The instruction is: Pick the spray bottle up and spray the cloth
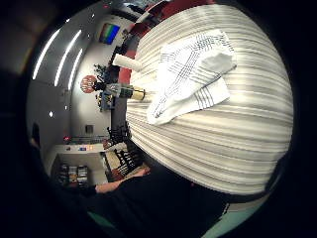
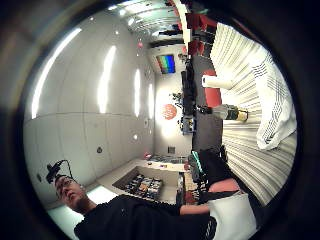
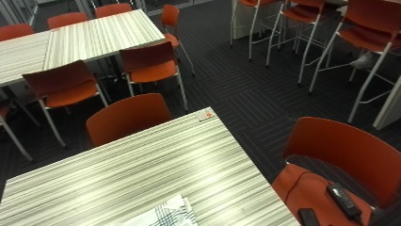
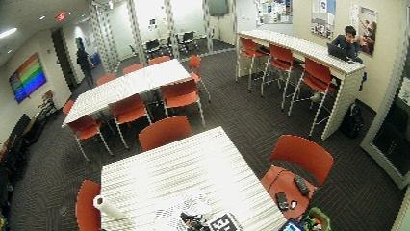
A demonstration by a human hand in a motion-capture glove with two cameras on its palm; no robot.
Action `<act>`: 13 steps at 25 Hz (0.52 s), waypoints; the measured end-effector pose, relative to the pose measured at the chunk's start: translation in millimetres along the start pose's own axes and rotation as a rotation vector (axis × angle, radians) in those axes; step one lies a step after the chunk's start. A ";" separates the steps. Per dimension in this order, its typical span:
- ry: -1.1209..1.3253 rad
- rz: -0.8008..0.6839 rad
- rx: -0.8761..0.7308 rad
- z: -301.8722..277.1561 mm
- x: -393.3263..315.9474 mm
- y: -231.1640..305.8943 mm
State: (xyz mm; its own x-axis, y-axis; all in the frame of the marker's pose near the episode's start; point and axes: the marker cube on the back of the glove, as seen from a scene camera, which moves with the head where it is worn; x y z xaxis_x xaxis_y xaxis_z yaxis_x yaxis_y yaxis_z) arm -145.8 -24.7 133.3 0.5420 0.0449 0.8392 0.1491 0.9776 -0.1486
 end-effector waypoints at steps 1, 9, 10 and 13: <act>0.002 -0.010 -0.005 0.9 -2.6 -1.3; 0.005 -0.077 -0.078 15.0 -38.6 -9.3; 0.003 -0.091 -0.087 17.0 -44.0 -9.8; 0.002 -0.114 -0.100 22.4 -47.4 -13.8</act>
State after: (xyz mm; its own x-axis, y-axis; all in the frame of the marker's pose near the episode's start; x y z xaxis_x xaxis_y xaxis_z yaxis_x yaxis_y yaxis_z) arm -192.0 -35.7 107.2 0.5187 -0.0662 0.8524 0.2914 0.9510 -0.1034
